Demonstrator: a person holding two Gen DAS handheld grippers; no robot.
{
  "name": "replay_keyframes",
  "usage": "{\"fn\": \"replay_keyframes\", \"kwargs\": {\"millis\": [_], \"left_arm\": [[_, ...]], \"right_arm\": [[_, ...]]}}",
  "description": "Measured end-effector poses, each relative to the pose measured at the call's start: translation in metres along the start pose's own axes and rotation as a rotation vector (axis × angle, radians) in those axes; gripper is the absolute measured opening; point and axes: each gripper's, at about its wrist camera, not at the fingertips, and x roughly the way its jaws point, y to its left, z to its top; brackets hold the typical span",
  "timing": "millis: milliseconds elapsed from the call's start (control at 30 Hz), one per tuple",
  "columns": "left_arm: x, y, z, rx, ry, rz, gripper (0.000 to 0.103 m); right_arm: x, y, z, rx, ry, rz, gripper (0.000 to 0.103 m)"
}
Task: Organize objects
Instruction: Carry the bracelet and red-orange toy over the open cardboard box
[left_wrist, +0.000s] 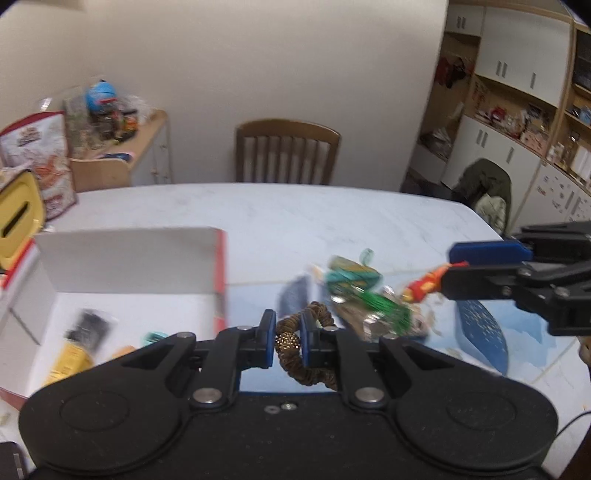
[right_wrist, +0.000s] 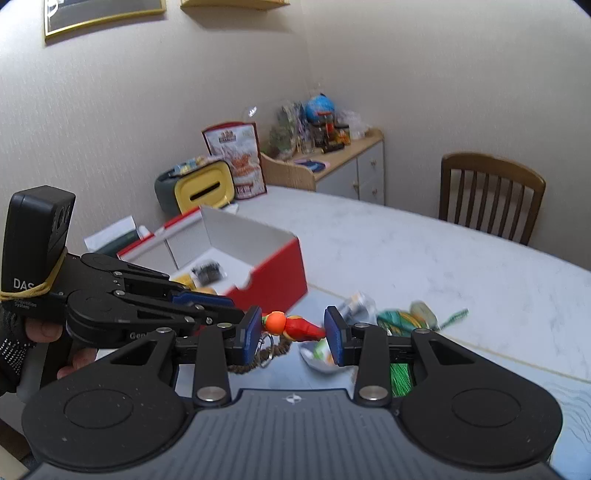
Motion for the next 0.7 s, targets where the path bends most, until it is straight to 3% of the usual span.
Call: {"fn": "replay_keyframes", "kwargs": {"millis": [333, 700], "left_arm": [[-0.027, 0.063, 0.020, 0.006, -0.049, 0.040, 0.012], [-0.030, 0.132, 0.021, 0.004, -0.018, 0.079, 0.012]], "right_arm": [[0.023, 0.056, 0.031, -0.042, -0.028, 0.006, 0.036], [0.084, 0.107, 0.046, -0.058, 0.004, -0.012, 0.036]]}}
